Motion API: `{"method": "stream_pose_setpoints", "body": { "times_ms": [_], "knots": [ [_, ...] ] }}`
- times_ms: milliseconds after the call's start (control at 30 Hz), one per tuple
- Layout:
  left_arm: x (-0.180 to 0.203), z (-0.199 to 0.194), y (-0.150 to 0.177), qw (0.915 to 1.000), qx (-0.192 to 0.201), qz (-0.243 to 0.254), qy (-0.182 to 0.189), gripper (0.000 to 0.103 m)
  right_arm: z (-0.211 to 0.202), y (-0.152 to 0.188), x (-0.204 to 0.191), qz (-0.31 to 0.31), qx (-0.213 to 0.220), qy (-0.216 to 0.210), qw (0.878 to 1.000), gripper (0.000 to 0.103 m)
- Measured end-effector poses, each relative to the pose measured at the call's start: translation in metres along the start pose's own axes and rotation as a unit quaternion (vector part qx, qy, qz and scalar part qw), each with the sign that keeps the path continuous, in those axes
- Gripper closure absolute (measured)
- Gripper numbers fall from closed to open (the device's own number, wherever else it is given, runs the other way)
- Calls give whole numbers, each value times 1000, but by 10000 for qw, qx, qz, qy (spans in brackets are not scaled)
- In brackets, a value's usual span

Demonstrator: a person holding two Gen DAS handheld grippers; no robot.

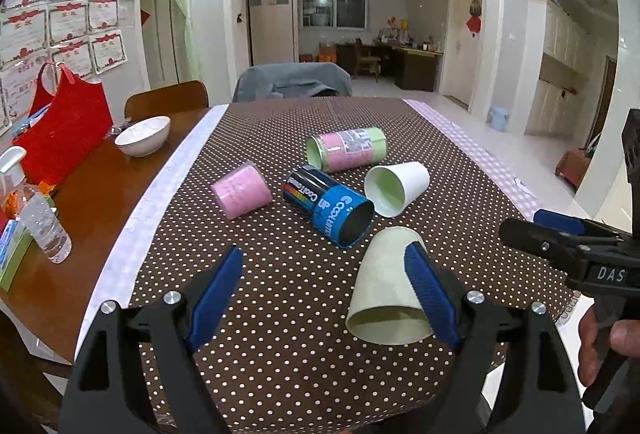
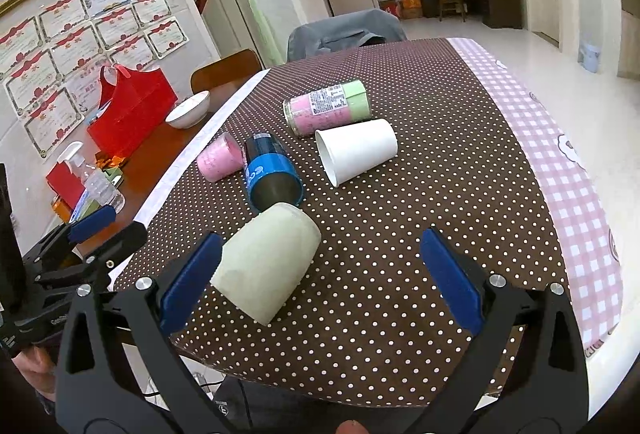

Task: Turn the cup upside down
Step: 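Lower the cup onto the table near the right tool and open the left tool, then move the right tool to the lying pale green cup and grasp it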

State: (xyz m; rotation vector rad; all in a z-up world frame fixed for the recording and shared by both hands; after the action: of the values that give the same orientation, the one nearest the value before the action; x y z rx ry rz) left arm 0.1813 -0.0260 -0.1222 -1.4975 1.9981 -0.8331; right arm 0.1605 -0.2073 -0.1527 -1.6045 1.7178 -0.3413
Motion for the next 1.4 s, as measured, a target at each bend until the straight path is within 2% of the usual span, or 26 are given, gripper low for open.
{"method": "stream_pose_setpoints", "body": {
  "times_ms": [833,1067,1400],
  "knots": [
    [-33,-48,11,9966,589,-297,-490,20,-7,1,-27,-177,-115,-219,9995,6],
    [-45,-52,18,9945,673,-335,-728,20,2,2,-36,-165,-349,-308,9988,6],
    [-66,-41,34,9943,561,-504,-756,20,34,9,-52,-25,-994,-464,9940,6]
  ]
}}
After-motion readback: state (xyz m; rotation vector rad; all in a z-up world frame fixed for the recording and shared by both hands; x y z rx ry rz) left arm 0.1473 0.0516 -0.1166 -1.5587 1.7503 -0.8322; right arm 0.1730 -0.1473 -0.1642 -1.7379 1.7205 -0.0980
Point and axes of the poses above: each gripper's, at about its wrist camera, not at the fingertips, and z roughly the way its jaws point, x to its right, y to its underside, the point moved 9 cm from there along z, roughly the way its jaws point, and after that the axes turned 8 degrees about -x, right-handed, at the moved point
